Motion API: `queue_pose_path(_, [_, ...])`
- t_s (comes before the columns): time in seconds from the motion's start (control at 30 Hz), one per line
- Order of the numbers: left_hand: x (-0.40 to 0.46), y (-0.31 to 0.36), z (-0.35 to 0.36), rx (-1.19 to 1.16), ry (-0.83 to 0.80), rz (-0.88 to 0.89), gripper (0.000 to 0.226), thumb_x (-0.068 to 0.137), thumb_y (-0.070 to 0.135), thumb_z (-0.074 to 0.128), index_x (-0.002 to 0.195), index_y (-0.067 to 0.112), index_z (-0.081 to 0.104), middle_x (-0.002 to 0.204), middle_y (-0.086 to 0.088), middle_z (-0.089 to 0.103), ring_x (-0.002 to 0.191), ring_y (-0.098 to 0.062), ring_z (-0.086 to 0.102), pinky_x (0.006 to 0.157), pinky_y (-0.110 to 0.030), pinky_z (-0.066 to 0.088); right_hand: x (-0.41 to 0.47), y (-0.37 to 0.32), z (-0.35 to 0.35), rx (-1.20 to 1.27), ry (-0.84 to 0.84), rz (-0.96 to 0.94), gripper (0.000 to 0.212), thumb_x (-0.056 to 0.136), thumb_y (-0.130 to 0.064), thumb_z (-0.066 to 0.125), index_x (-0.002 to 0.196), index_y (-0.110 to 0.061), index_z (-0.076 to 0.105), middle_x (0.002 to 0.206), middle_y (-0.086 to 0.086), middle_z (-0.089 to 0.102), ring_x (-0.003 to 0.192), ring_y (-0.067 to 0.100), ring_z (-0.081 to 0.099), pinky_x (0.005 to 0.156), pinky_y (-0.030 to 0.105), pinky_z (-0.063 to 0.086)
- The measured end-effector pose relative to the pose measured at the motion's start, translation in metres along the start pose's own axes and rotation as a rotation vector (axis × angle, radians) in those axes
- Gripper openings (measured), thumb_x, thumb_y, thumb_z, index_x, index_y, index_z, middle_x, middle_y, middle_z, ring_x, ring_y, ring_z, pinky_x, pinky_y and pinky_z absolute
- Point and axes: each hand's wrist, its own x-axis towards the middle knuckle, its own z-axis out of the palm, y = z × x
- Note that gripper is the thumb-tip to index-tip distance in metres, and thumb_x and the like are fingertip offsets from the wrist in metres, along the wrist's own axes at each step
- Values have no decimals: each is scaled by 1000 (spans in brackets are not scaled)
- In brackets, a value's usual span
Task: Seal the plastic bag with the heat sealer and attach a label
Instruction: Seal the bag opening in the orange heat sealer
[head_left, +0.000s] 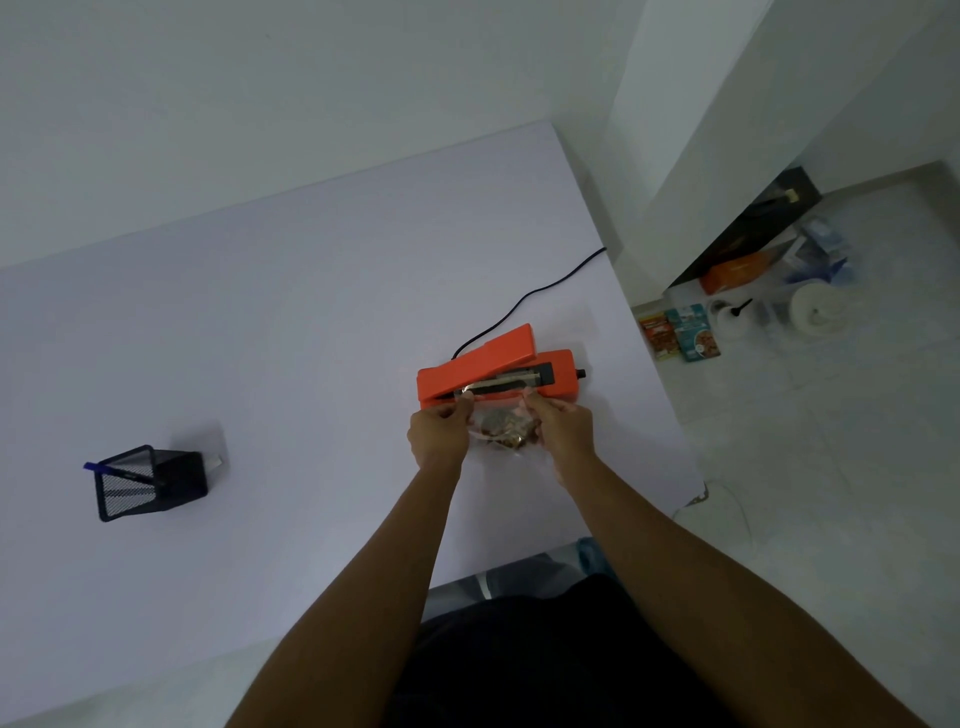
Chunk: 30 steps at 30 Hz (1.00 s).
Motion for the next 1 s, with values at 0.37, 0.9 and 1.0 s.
queue_pose_path(0.37, [-2, -1, -6, -81, -108, -4, 20, 86, 28, 74, 69, 18, 68, 79, -7, 70, 73, -23, 62, 71, -37, 55, 0, -1, 2, 7, 34, 8, 17, 85, -22, 78, 86, -5, 75, 70, 4, 69, 42, -1, 59, 43, 16, 47])
queue_pose_path(0.9, [-11, 0, -2, -164, -13, -84, 24, 82, 34, 78, 70, 15, 70, 75, -3, 70, 67, -15, 63, 56, -22, 44, -2, -1, 2, 29, 32, 15, 26, 86, -20, 77, 98, 3, 75, 71, 3, 70, 42, -2, 59, 43, 13, 46])
queue_pose_path(1.0, [-10, 1, -2, -160, -5, -90, 25, 81, 35, 78, 68, 16, 68, 74, -3, 70, 67, -16, 62, 57, -22, 45, -4, -2, 3, 26, 27, 13, 25, 87, -20, 76, 98, 3, 75, 72, 4, 71, 42, -3, 60, 42, 12, 45])
